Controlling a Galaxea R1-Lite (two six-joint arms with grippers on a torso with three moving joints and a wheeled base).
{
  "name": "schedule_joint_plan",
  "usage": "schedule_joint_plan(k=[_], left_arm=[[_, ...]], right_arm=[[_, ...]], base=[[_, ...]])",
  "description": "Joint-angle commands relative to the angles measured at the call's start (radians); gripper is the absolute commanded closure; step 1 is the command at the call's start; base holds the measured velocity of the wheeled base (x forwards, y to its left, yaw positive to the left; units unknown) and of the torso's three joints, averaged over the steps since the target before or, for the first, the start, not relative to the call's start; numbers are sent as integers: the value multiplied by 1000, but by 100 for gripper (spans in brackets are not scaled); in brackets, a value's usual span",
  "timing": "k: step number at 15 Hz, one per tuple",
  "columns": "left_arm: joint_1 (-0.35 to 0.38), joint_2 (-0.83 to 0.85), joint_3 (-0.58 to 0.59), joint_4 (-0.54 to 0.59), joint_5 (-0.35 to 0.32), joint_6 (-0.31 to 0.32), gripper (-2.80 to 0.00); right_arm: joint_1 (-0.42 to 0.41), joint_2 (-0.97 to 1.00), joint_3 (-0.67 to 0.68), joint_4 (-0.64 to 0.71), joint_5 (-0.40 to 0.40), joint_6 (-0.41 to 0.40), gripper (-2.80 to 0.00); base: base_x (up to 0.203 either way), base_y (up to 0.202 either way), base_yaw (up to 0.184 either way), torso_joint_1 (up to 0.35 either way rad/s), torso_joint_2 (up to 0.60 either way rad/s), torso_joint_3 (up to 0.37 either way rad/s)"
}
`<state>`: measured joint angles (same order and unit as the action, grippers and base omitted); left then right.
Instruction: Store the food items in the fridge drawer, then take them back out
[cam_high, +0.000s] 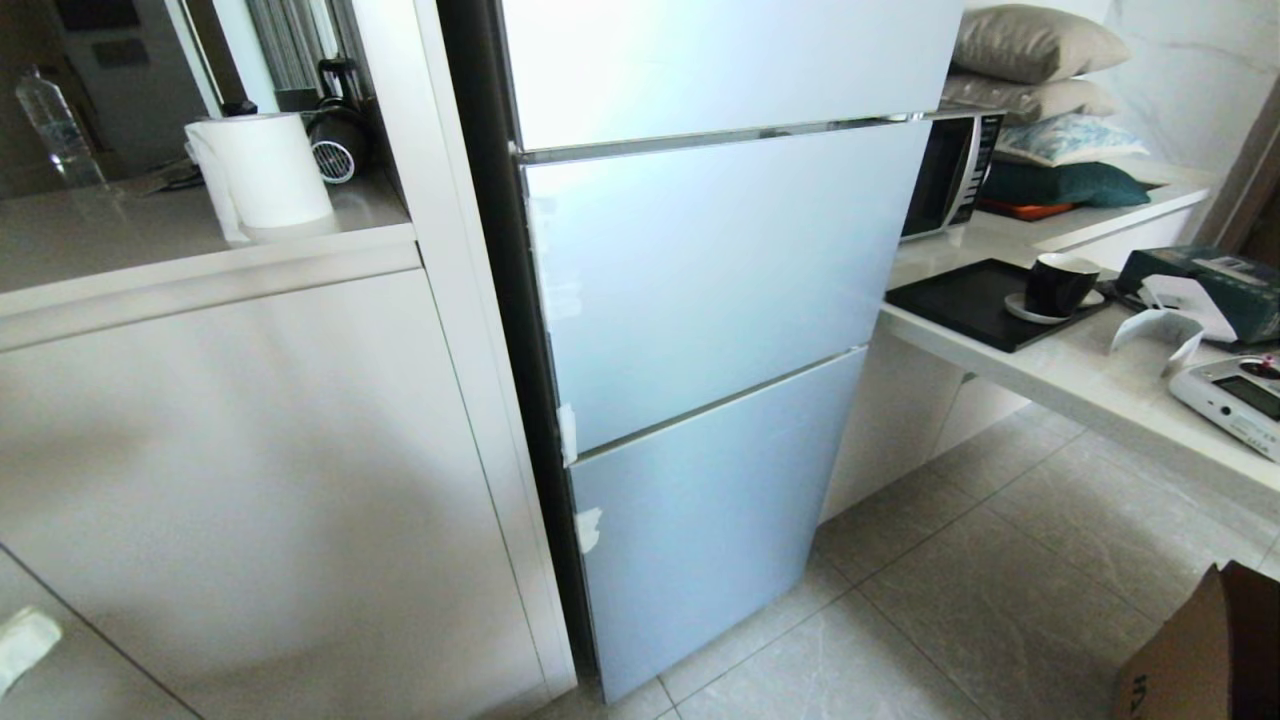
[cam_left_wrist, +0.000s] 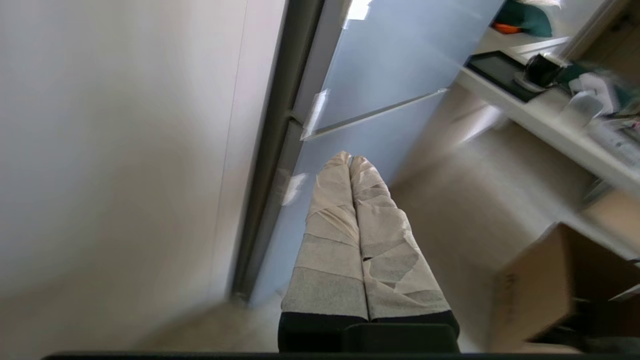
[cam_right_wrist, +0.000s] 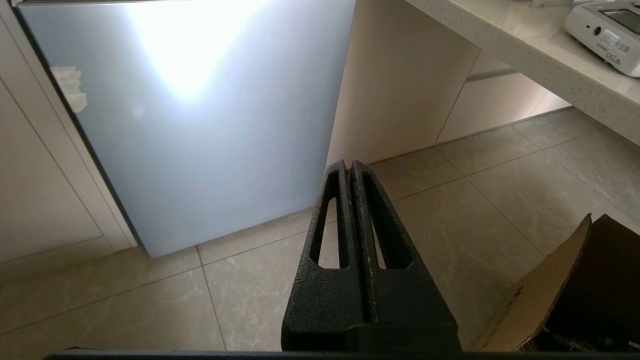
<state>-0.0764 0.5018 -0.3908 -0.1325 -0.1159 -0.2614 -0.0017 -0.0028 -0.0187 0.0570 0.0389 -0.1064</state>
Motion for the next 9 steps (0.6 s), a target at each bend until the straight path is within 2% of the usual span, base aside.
schedule_joint_plan(k=[1, 3, 5, 7, 9], left_arm=[[-13, 115, -7, -16, -5, -18, 0], [-13, 157, 2, -12, -6, -18, 0], [-15, 279, -1, -29, -7, -23, 0], [-15, 431, -5, -108, -4, -48, 0], [-16, 609, -10, -252, 12, -69, 0]], right_arm=[[-1, 3, -1, 0, 0, -1, 0], [0, 3, 0, 0, 0, 1, 0], [0, 3, 0, 0, 0, 1, 0], [0, 3, 0, 0, 0, -1, 0], [0, 3, 0, 0, -1, 1, 0]], base=[[0, 0, 0, 0, 0, 0], [0, 0, 0, 0, 0, 0], [0, 0, 0, 0, 0, 0], [0, 0, 0, 0, 0, 0], [0, 0, 0, 0, 0, 0]])
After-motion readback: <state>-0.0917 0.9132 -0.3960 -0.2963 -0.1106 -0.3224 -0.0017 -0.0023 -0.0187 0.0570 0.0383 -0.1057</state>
